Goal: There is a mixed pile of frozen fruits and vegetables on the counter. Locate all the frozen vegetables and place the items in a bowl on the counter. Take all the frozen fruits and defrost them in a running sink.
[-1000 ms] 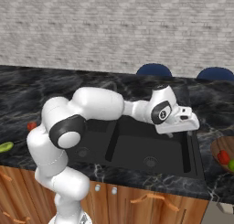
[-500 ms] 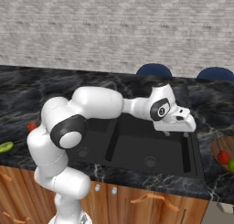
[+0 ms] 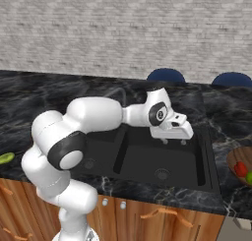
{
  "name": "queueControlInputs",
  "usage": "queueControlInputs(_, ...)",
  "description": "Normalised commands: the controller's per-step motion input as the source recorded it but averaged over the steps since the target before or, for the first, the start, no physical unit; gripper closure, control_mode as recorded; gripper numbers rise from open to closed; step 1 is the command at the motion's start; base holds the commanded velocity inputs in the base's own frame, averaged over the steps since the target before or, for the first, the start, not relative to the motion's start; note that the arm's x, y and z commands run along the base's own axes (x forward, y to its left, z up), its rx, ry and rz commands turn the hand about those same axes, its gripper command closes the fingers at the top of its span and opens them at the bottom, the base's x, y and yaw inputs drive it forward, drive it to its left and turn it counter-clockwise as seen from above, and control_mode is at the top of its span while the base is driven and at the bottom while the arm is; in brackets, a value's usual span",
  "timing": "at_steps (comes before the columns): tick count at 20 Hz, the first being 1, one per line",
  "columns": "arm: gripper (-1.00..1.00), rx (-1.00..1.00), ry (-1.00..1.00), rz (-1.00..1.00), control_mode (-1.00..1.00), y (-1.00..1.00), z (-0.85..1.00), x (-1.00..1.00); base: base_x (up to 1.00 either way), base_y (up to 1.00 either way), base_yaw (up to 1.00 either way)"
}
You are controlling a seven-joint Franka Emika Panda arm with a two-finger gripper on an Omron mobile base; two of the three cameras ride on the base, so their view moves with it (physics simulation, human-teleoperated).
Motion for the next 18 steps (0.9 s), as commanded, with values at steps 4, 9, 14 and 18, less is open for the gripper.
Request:
queueControlInputs(4,-1.0,-0.02,0.0,0.0,-1.0,0.61,-0.12,0.08,0.0,0.0,0.0)
queueControlInputs(9,-1.0,-0.02,0.01,0.0,-1.0,0.59,-0.1,0.06,0.0,0.0,0.0)
queueControlInputs(14,-1.0,-0.03,0.03,0.0,-1.0,0.57,-0.08,0.05,0.0,0.0,0.0)
queueControlInputs(18,-1.0,0.0,0.02,0.0,-1.0,0.52,-0.01,0.01,0.0,0.0,0.0)
